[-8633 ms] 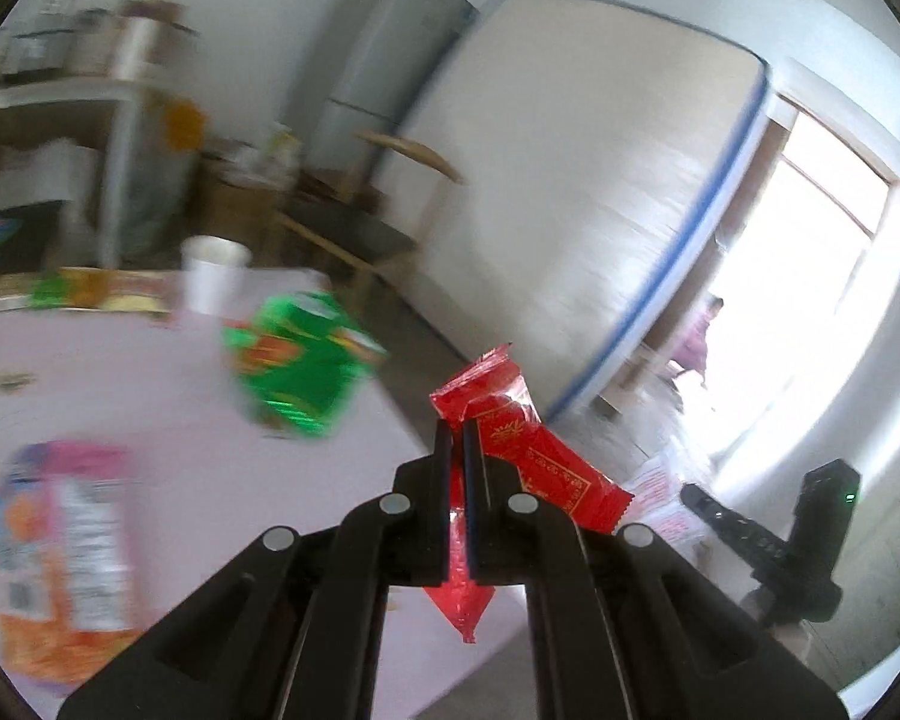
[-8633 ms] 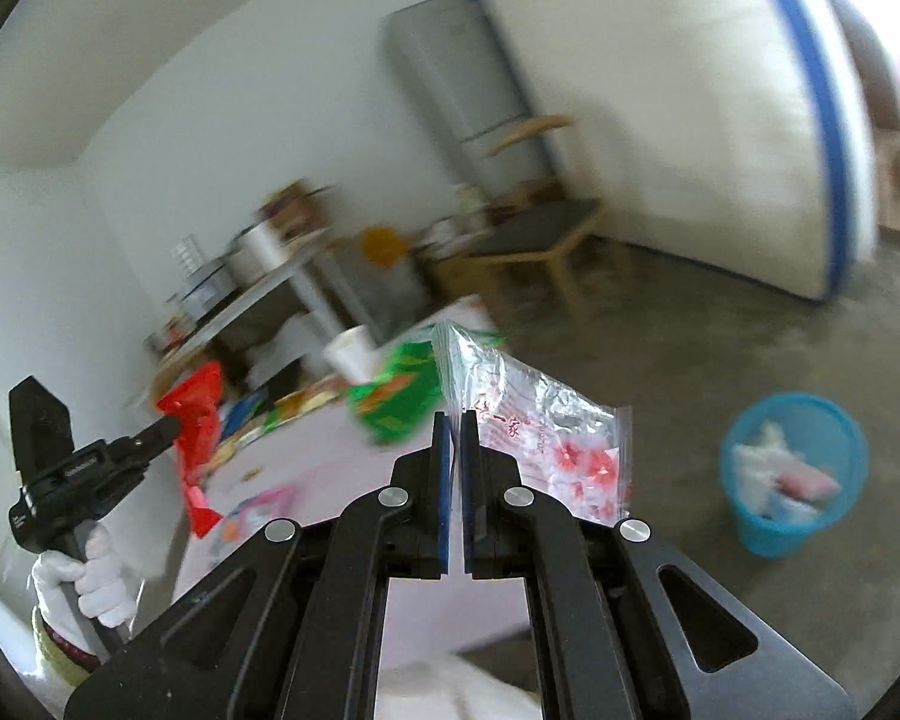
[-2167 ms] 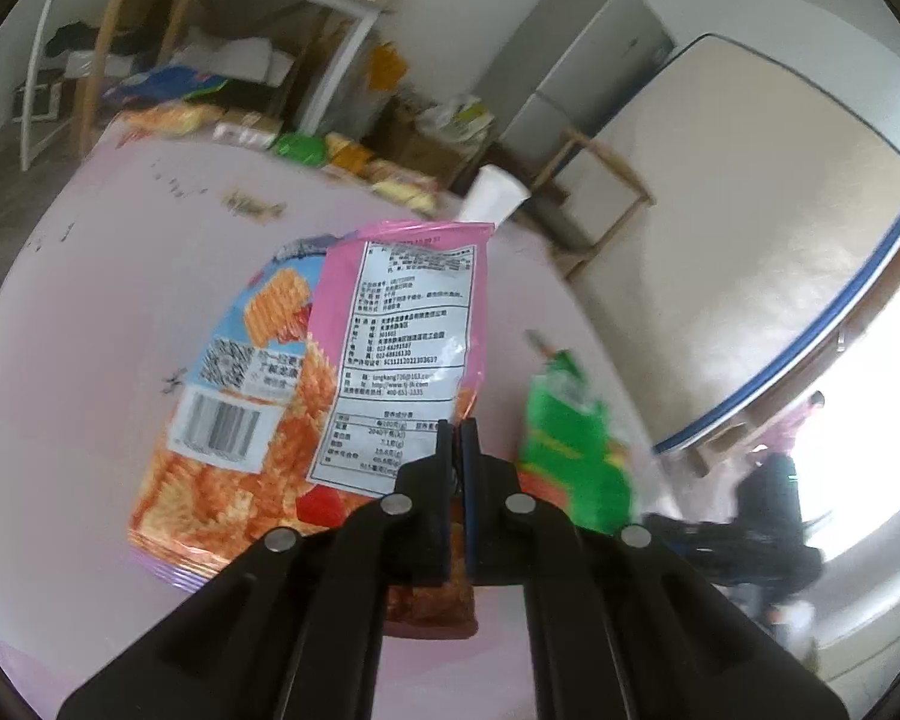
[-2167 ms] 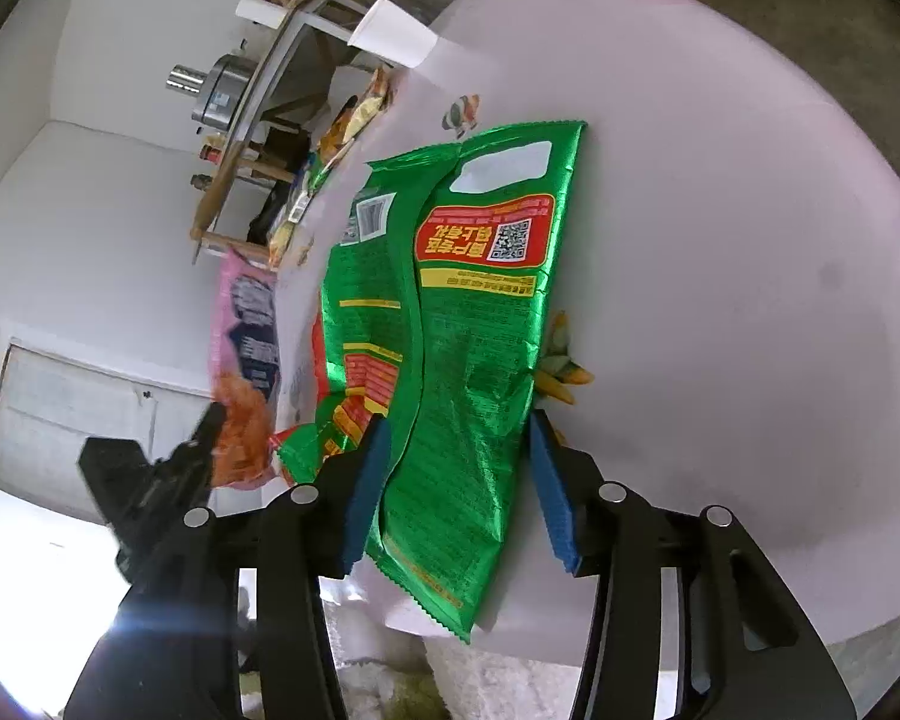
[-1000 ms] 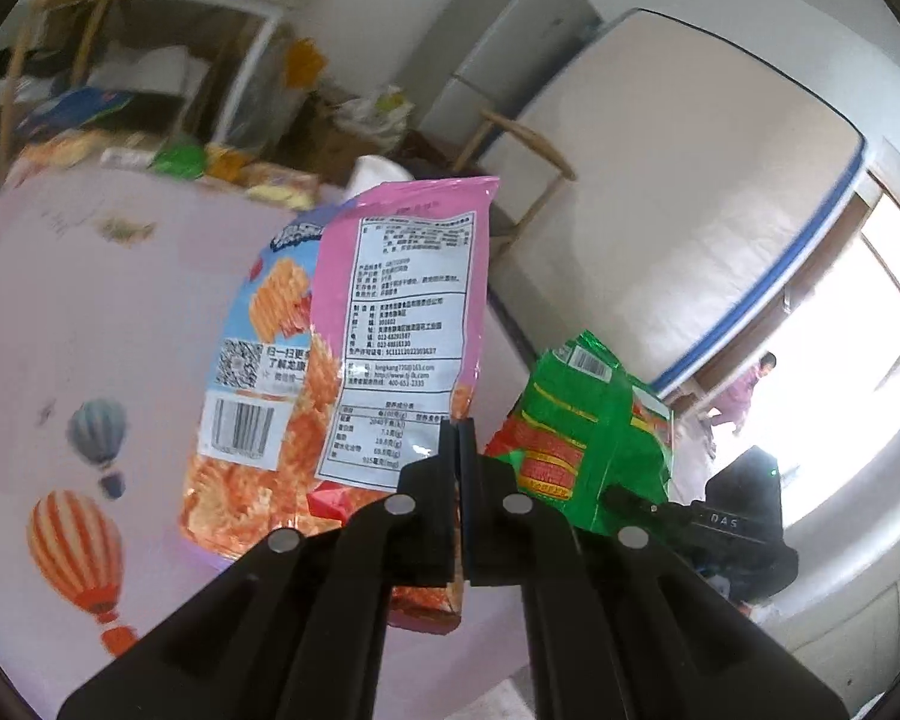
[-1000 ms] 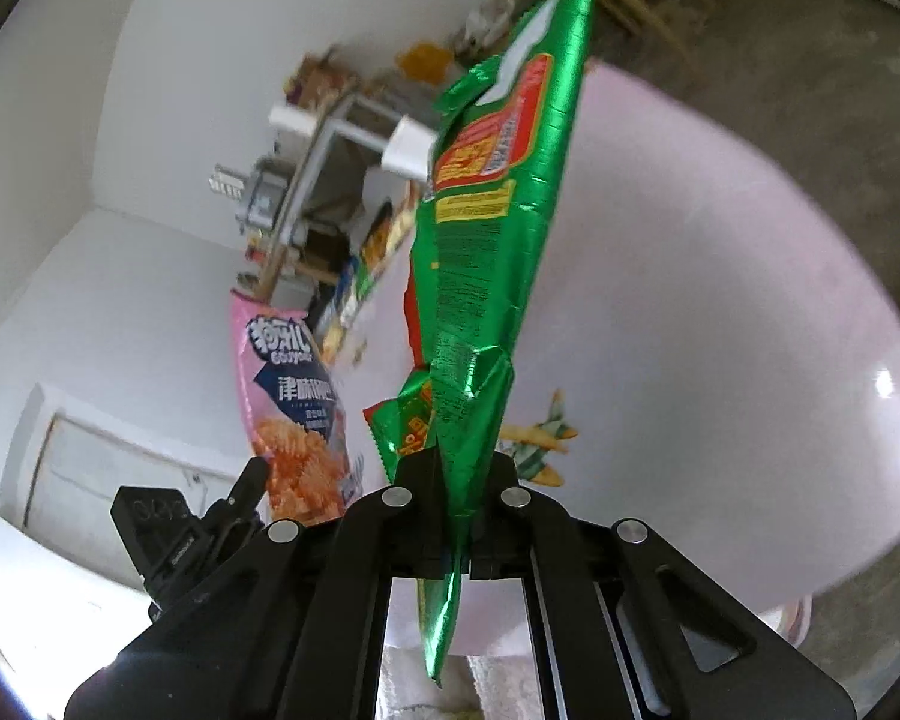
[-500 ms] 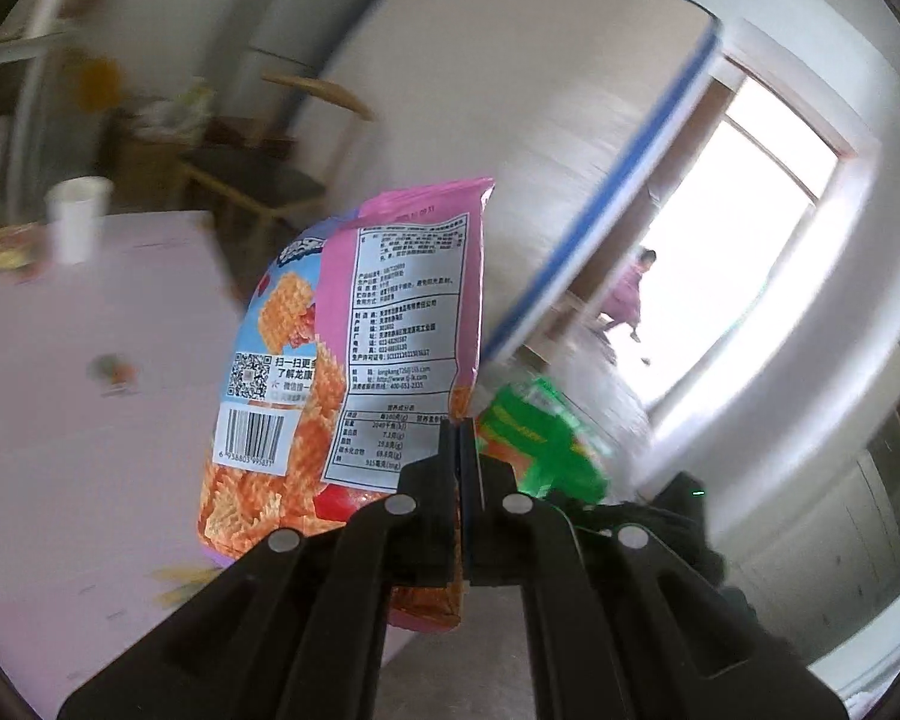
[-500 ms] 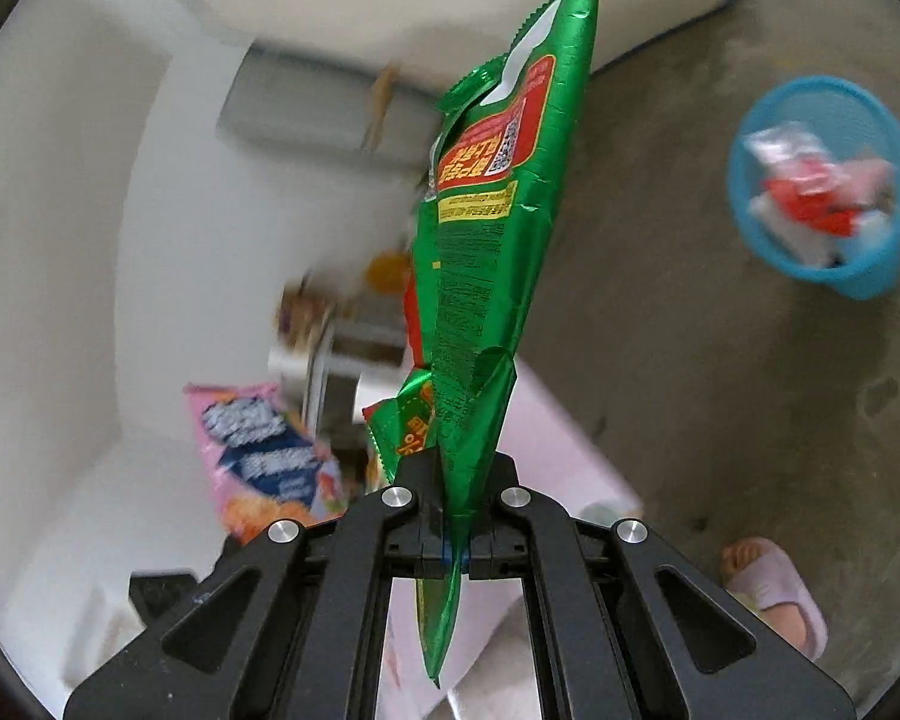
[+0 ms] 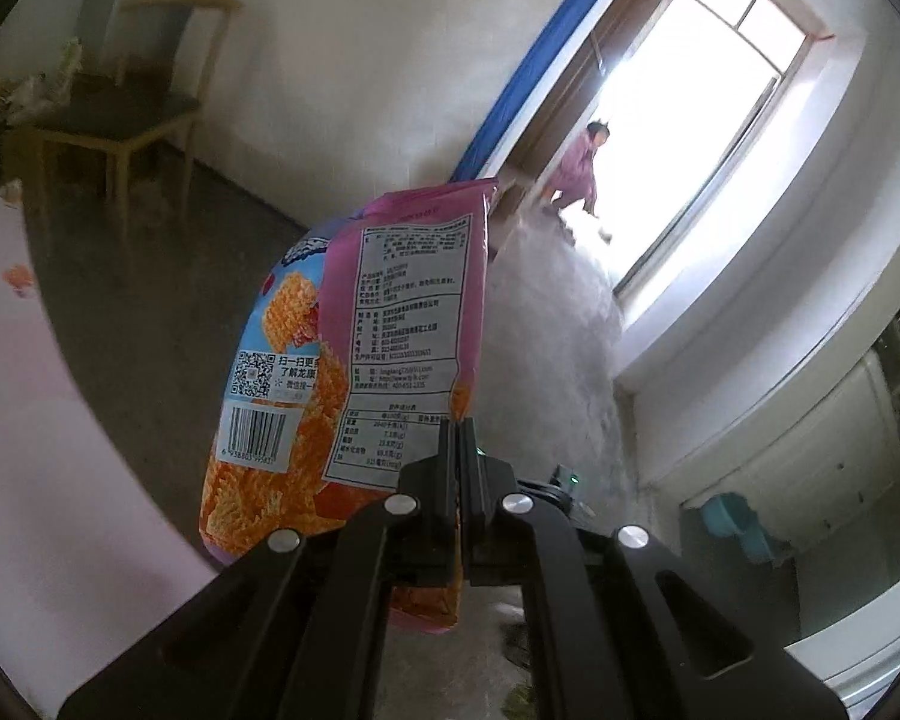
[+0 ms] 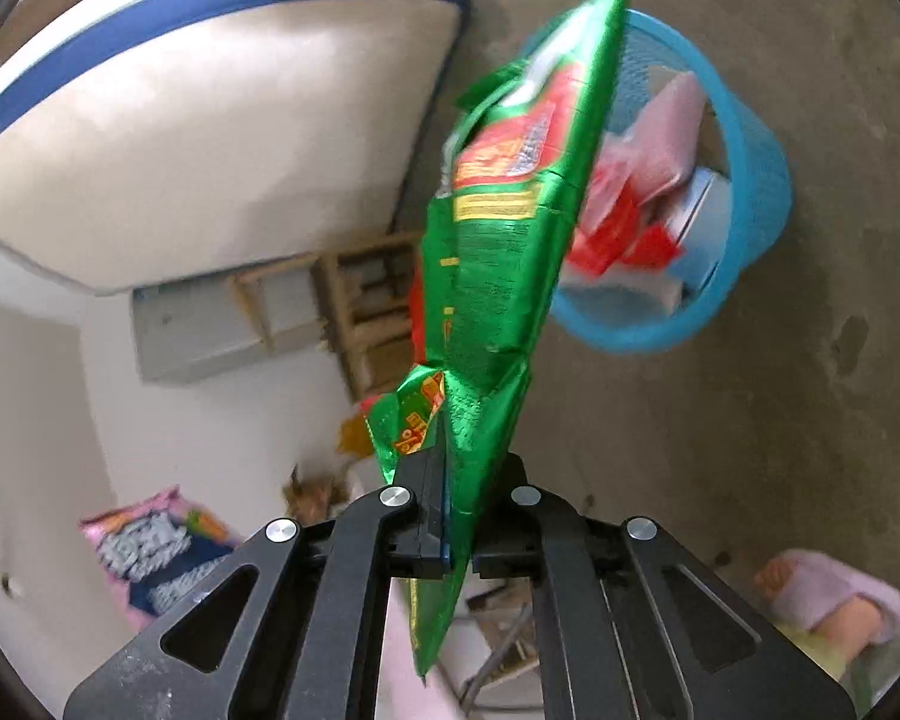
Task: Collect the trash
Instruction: 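Carry both bags over the wastebasket and open both grippers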
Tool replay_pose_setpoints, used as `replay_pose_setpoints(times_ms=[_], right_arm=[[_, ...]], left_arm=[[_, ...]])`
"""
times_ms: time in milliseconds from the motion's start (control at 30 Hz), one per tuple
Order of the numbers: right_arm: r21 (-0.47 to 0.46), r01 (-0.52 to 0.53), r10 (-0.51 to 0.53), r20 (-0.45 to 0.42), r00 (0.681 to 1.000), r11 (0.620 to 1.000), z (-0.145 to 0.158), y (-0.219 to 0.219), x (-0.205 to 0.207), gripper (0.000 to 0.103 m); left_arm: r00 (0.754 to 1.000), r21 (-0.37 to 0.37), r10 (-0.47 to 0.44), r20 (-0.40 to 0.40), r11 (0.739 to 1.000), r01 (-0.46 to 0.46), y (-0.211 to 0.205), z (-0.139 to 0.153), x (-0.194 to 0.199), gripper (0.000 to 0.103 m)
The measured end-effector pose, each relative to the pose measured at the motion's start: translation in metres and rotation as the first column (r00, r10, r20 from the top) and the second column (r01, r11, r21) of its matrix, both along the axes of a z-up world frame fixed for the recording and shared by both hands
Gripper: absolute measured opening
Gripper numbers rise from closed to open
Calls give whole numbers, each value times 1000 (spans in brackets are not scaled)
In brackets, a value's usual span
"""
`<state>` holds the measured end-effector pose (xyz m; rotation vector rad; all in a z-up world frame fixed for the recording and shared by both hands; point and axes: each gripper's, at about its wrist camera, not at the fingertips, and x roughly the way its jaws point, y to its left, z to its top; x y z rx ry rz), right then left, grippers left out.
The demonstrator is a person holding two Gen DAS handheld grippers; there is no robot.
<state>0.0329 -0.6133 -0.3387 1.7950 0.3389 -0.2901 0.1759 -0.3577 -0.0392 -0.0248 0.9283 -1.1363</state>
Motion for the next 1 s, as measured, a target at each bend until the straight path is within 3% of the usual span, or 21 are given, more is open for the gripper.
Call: replay_pose_setpoints(times_ms=[67,167,300,433,533,567,633,733,800,933,1000], right_arm=[[9,-8,9,-98,995,1000,-27,-12,7,45],[-4,-23,22,-155,988,1000,-42,-16,5,45],[-33,-24,19,-123,992,999,-39,-23,-7,51],[-26,50,-51,-38,998,998,-36,-33,-27,56],[-22,77,-78,-34,996,997,-30,-39,-44,57],[-12,82,-82,-39,996,997,-34,-37,-48,57],[3,88,-87,-43,995,996,-39,-39,-53,57],[-18,77,-78,-70,994,997,-43,-40,-63,57],[-37,73,-76,-98,992,997,-44,-42,-71,57],[-45,68,-74,-134,988,997,-47,-41,-74,57],[-51,73,-80,-156,984,996,-46,-40,-74,57]], left_arm=[[1000,32,-12,-25,999,13,-21,-17,11,0],[999,89,-29,-44,995,33,-54,-39,18,0],[995,160,-66,-70,984,76,-101,-69,24,0],[990,226,-116,-80,965,131,-149,-92,17,0],[985,288,-166,-53,942,174,-186,-121,9,3],[981,342,-177,-79,920,193,-201,-140,9,3],[985,415,-130,-112,895,165,-208,-165,22,13],[978,391,-56,-203,911,133,-198,-176,36,33],[971,372,-36,-236,920,124,-186,-171,42,39],[967,326,7,-255,942,80,-159,-149,43,40],[964,277,34,-264,960,42,-136,-123,47,40]])
